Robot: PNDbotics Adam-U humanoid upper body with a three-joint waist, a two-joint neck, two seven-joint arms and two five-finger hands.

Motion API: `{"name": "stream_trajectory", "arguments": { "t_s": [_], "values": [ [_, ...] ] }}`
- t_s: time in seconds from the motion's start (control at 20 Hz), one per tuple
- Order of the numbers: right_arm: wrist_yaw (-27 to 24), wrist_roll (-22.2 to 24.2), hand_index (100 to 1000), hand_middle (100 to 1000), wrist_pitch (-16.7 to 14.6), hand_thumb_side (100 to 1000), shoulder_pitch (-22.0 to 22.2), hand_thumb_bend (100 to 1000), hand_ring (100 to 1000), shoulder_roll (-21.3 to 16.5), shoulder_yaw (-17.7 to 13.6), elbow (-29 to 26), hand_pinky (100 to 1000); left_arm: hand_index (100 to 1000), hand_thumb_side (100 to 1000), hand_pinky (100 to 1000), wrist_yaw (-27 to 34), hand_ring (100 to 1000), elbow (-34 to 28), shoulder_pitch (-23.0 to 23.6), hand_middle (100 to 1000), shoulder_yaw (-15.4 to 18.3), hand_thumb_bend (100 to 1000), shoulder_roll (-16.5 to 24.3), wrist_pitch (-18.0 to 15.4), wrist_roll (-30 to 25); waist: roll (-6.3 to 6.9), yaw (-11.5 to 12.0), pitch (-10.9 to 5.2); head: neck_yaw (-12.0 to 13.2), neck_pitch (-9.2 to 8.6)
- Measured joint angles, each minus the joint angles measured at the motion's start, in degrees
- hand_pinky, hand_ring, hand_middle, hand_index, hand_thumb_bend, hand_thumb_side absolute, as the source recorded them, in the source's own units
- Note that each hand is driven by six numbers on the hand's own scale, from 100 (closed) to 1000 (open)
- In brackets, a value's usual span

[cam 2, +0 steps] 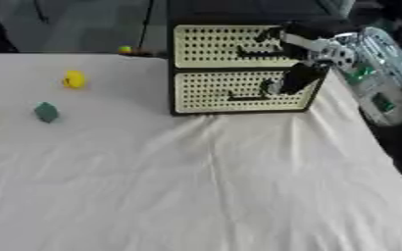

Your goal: Pick up objects from table and place into drawer.

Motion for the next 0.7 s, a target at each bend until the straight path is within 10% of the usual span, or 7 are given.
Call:
{"name": "stream_trajectory", "arguments": {
  "t_s": [0.7],
  "values": [
    [0.82, -0.99, 856, 100, -0.33, 217, -1.20, 337, 100, -0.04, -0.04, 4.21, 145, 818, 951, 512, -0.01, 647, 0.00, -0.16, 790, -0.16, 100, -0.46, 0.08, -0.40, -0.04, 1.09, 1.88, -1.47, -1.76]
  ]
}}
